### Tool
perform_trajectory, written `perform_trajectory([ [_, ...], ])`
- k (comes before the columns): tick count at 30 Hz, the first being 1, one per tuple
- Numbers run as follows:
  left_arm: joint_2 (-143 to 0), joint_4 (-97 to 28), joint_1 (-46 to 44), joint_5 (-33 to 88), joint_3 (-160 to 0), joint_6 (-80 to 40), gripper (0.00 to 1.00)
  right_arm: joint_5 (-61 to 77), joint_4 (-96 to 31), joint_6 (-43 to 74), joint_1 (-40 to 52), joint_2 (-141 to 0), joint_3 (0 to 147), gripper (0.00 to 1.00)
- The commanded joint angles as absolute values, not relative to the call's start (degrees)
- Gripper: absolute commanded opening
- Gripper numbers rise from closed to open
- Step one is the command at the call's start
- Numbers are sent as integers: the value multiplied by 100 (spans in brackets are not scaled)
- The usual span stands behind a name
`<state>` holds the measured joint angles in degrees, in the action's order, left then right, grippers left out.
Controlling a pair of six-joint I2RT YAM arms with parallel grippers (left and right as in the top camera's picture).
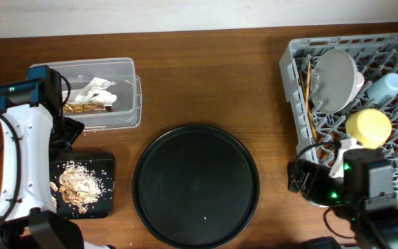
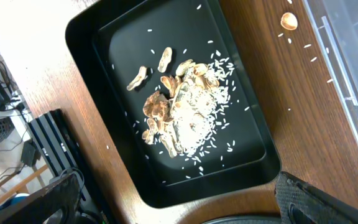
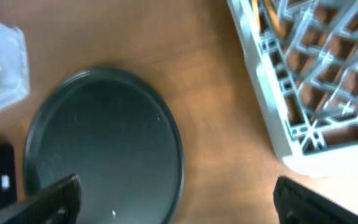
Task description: Sort waste into correct bins and load items into the dishwasher rack
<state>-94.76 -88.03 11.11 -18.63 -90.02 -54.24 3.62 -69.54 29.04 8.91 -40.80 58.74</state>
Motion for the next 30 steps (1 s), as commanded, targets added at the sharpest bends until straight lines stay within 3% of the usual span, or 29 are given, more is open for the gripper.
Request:
perform_trajectory([
  [1, -9362, -8809, 1131, -1881, -9100, -5441, 99, 567, -5760, 2943, 928, -3120, 4595, 99],
  [6, -9362, -8809, 1131, -1881, -9100, -5441, 99, 902, -4414, 2945, 928, -1581, 2867, 99],
  [15, -9362, -8809, 1131, -1881, -9100, -5441, 99, 668, -3229, 2875, 926, -183, 1621, 99],
  [30, -9362, -8809, 1131, -1881, -9100, -5441, 99, 434, -694, 2877, 926, -19, 438, 99],
])
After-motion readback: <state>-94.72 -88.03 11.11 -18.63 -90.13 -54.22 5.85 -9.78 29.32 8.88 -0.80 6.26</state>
